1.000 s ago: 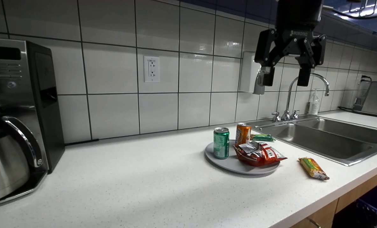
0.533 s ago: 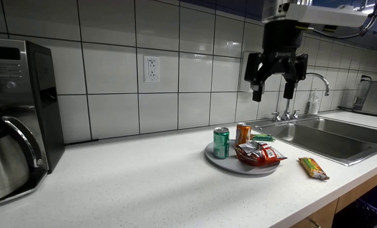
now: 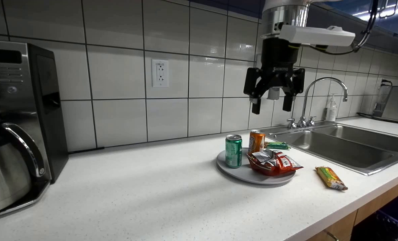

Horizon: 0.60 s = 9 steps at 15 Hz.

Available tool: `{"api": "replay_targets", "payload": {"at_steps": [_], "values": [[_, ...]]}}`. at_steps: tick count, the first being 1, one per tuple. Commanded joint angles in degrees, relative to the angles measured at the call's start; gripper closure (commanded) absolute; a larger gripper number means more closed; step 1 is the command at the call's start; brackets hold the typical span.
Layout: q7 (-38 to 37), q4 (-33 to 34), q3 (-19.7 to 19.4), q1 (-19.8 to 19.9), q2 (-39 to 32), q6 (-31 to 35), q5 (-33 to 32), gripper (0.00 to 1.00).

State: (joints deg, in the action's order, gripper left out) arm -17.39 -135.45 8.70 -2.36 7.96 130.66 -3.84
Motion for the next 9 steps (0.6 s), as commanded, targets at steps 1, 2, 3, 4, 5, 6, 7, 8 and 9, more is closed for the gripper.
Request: {"api": "replay_targets", "payload": {"at_steps": [1, 2, 3, 4, 5, 6, 7, 8, 9], "values": [[-1.8, 4.7, -0.3, -0.6, -4.4, -0.4, -1.4, 0.00], [-2.3, 5.6, -0.4, -0.7, -5.4, -0.5, -1.6, 0.00], [-2.7, 6.5, -0.4, -0.9, -6.5, -0.4, -1.7, 0.00], [-3.3, 7.4, -0.5, -1.0, -7.6, -0.5, -1.8, 0.00], [-3.9, 8.4, -0.6, -1.2, -8.8, -0.6, -2.1, 0.00], [-4.4, 9.2, -0.8, -1.3, -9.9, -0.5, -2.4, 0.00], [-4.9, 10.1, -1.0, -1.5, -11.0, -0.7, -2.9, 0.00], [-5.4, 11.0, -1.2, -1.8, -12.1, -0.8, -3.2, 0.00], [-5.6, 12.0, -1.4, -2.0, -13.3, -1.1, -3.6, 0.00]]}}
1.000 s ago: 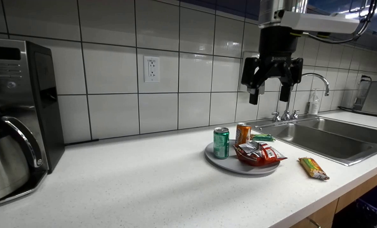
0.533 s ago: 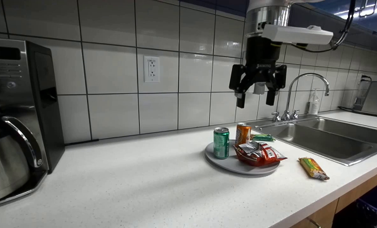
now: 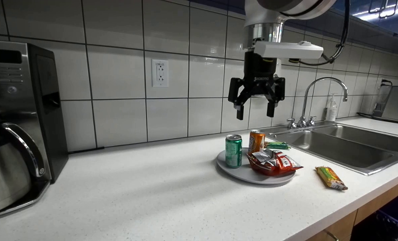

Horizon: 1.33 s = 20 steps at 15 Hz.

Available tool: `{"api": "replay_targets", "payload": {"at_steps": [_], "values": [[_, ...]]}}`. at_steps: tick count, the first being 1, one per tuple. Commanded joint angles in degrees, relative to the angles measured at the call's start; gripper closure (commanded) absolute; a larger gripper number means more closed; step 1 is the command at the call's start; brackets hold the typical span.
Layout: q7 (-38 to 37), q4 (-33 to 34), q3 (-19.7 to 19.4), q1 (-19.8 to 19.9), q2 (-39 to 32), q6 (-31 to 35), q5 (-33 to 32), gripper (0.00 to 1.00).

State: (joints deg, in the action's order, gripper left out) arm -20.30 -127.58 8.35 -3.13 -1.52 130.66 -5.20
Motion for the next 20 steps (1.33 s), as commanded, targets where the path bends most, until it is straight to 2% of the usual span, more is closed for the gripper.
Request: {"api": "replay_targets", "payload": {"at_steps": [1, 20], "values": [[-2.8, 5.0, -1.3, -1.5, -4.9, -1.1, -2.5, 0.00], [-3.9, 22.1, -8.0, -5.6, -22.7, -2.7, -2.3, 0.00]]}}
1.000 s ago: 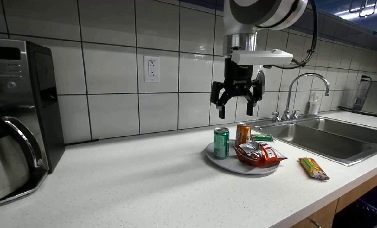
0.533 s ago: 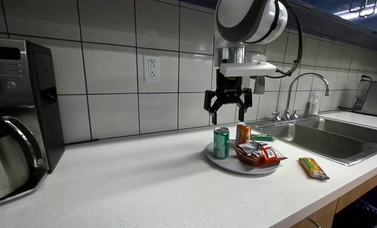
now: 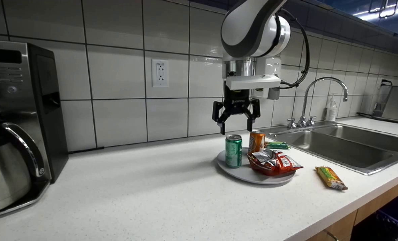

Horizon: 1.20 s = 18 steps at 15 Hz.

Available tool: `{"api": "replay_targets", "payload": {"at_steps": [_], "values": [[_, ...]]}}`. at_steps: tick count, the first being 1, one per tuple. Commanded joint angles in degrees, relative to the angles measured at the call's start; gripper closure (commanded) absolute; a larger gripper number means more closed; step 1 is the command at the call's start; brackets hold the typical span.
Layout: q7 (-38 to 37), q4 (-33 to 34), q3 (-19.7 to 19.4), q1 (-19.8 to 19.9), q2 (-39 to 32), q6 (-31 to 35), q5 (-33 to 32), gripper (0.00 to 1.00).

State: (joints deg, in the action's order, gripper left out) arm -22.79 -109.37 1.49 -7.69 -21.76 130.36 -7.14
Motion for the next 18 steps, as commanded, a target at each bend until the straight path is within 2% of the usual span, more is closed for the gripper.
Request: {"api": "replay_targets", "payload": {"at_steps": [1, 18], "values": [[-1.3, 4.4, -1.3, -1.1, -3.1, -2.5, -0.4, 0.00], [-0.4, 13.2, -2.8, -1.3, -11.7, -5.7, 1.0, 0.00]]}}
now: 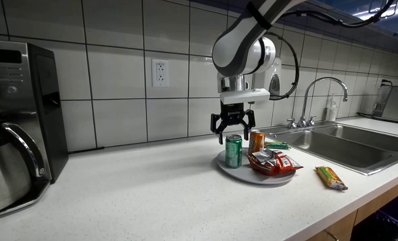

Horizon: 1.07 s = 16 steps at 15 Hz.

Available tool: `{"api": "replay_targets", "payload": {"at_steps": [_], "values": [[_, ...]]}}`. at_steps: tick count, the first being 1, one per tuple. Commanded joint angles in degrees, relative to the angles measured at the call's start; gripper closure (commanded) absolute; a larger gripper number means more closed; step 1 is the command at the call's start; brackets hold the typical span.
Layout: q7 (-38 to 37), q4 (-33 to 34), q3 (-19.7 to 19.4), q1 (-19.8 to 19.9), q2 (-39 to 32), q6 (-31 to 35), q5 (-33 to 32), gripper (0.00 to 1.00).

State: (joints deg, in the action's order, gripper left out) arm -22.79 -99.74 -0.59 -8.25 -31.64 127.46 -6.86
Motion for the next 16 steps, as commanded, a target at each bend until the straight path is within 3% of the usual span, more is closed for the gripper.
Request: {"api": "replay_targets", "payload": {"at_steps": [1, 3, 4, 9, 16], "values": [[-0.3, 3.9, -0.7, -0.7, -2.2, -2.8, 0.7, 0.00], [-0.2, 4.8, -0.7, -0.7, -3.0, -2.9, 0.9, 0.00], [-0.1, 5.3, -0.6, -0.7, -3.5, -2.9, 1.0, 0.18], [0.2, 6.9, -0.6, -0.7, -5.0, -3.2, 1.5, 0.60], [-0.1, 7.2, -0.5, -1.4, -3.5, -3.1, 1.0, 0.62]]}}
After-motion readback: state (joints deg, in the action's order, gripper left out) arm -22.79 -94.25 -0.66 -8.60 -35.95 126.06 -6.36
